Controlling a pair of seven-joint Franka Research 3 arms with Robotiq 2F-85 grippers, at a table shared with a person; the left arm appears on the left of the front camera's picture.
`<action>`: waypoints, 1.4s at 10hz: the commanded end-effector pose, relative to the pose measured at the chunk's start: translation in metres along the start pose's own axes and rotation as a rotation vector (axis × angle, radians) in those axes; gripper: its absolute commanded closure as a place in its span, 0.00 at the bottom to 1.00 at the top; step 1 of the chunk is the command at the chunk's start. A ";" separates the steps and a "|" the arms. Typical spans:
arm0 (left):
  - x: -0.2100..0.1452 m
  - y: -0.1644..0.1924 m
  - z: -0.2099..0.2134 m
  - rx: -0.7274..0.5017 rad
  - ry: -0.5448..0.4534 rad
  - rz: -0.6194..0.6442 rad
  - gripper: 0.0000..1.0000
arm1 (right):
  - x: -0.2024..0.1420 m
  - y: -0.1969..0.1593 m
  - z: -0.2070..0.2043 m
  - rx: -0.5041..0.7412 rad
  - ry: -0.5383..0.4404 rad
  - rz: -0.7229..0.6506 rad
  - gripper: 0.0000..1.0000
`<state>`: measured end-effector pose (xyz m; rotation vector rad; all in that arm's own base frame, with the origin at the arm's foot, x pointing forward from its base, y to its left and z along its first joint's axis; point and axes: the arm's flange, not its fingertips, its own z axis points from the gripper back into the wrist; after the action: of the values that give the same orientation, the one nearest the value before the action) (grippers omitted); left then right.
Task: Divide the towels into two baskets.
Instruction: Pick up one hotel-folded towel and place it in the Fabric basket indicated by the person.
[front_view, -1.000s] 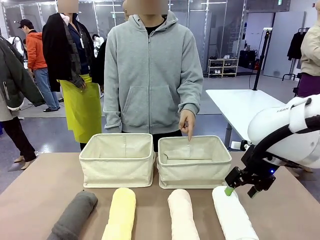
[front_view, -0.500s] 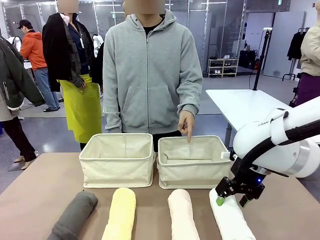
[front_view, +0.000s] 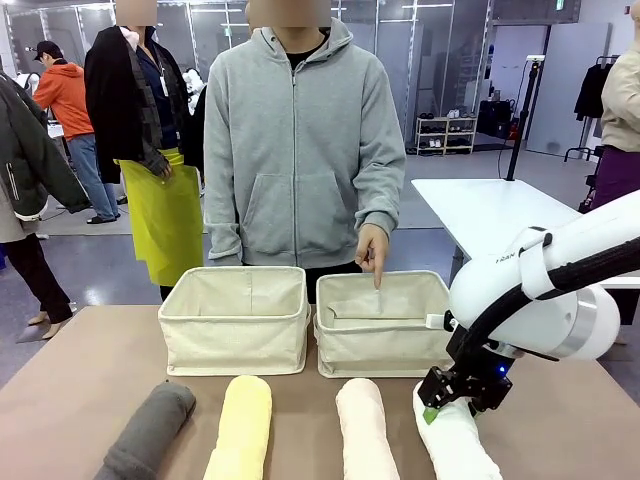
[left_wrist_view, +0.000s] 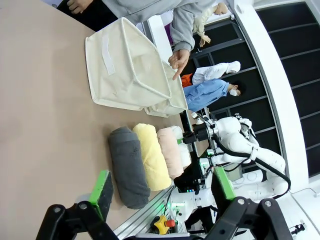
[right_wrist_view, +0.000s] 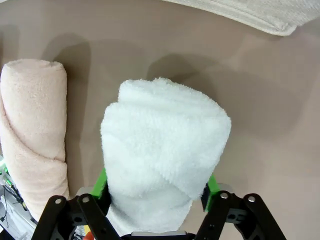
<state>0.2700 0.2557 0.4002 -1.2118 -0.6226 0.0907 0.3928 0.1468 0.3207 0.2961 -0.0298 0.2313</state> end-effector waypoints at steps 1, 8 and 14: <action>0.000 -0.001 0.003 -0.015 -0.012 -0.002 0.00 | -0.026 0.001 -0.012 0.000 0.005 -0.029 0.43; 0.000 -0.001 0.003 -0.015 -0.012 -0.002 0.00 | -0.035 0.039 0.107 -0.002 -0.061 0.170 0.77; 0.000 -0.001 0.003 -0.015 -0.012 -0.002 0.00 | -0.030 0.118 0.172 -0.320 0.059 1.047 0.77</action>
<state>0.2701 0.2557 0.4002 -1.2116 -0.6224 0.0907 0.3313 0.1987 0.5194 -0.0228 -0.1349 1.1037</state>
